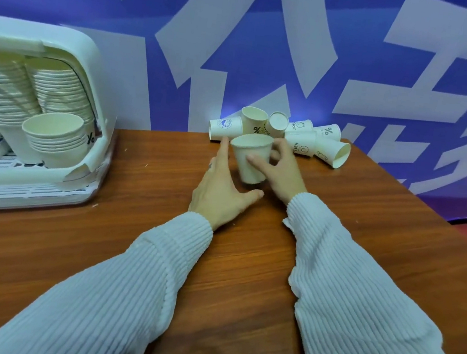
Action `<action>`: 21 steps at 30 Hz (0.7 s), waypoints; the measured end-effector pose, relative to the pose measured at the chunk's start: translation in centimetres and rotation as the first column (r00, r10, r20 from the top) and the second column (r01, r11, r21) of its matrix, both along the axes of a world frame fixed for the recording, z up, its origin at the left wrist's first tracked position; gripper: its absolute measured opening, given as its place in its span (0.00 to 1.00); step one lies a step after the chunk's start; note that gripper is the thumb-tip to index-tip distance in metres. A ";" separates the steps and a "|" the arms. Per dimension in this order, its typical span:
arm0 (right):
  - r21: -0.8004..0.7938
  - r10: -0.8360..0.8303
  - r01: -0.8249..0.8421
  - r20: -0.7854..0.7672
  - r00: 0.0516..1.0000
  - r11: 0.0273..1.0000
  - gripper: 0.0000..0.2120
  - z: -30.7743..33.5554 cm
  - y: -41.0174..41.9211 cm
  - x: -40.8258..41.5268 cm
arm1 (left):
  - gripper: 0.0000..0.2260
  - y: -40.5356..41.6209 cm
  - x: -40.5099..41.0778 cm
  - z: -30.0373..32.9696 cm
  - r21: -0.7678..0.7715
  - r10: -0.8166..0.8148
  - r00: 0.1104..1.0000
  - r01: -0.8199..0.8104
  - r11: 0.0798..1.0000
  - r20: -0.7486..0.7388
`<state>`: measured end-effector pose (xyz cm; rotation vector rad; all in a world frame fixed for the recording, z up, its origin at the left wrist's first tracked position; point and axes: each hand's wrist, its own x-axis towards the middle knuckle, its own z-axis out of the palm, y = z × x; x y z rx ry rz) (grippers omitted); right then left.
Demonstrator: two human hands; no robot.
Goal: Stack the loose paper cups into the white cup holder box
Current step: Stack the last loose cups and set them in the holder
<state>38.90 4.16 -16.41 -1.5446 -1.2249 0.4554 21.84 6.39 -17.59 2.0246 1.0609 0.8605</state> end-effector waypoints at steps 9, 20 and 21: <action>0.134 -0.410 0.396 0.476 0.778 0.908 0.21 1.9 4.5 0.8 | 0.50 0.4 -0.1 -0.2 -0.075 0.136 0.964 -0.122 0.990 0.228; -0.007 -0.324 0.521 0.777 0.540 0.854 0.29 1.5 10.0 7.0 | 0.50 0.6 0.1 -0.4 -0.041 0.094 0.985 -0.089 0.995 0.142; 0.033 -0.360 0.530 0.769 0.529 0.848 0.28 1.6 9.6 6.9 | 0.50 0.5 0.1 -0.4 -0.038 0.097 0.985 -0.092 0.995 0.141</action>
